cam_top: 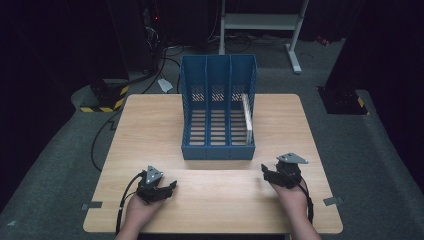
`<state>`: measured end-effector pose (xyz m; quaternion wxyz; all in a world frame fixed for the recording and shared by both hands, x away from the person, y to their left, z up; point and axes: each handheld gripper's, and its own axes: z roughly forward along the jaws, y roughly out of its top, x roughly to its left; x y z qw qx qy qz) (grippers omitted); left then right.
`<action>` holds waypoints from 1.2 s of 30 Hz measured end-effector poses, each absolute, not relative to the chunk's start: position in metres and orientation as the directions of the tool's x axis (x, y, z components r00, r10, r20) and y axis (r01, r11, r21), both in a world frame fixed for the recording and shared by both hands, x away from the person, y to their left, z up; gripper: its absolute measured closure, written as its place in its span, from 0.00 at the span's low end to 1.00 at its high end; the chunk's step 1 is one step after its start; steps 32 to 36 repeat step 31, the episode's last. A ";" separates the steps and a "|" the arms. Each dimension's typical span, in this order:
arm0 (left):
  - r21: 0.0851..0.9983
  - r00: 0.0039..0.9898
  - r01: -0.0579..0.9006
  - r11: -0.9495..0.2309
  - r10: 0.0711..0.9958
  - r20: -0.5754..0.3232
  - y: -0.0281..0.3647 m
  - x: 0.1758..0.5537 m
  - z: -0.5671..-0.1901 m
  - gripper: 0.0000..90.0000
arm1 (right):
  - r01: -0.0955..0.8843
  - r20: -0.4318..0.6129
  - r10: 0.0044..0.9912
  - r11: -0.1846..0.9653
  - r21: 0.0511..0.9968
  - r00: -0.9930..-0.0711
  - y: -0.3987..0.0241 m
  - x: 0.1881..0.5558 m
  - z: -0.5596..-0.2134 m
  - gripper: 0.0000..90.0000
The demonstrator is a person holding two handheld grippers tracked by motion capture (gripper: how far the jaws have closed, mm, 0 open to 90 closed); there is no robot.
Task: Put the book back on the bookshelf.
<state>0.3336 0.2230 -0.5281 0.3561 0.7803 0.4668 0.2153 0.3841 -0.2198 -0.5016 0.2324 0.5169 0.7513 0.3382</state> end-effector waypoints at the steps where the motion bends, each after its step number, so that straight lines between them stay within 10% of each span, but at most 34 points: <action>1: 0.757 0.471 0.575 -0.311 0.882 0.004 0.223 0.334 -0.528 0.37 | 0.634 0.002 0.937 0.235 0.737 -0.349 -0.223 0.383 -0.507 0.28; 36: 0.757 0.468 0.576 -0.309 0.884 0.004 0.222 0.334 -0.528 0.37 | 0.666 -0.018 0.964 0.196 0.720 -0.265 -0.243 0.381 -0.524 0.25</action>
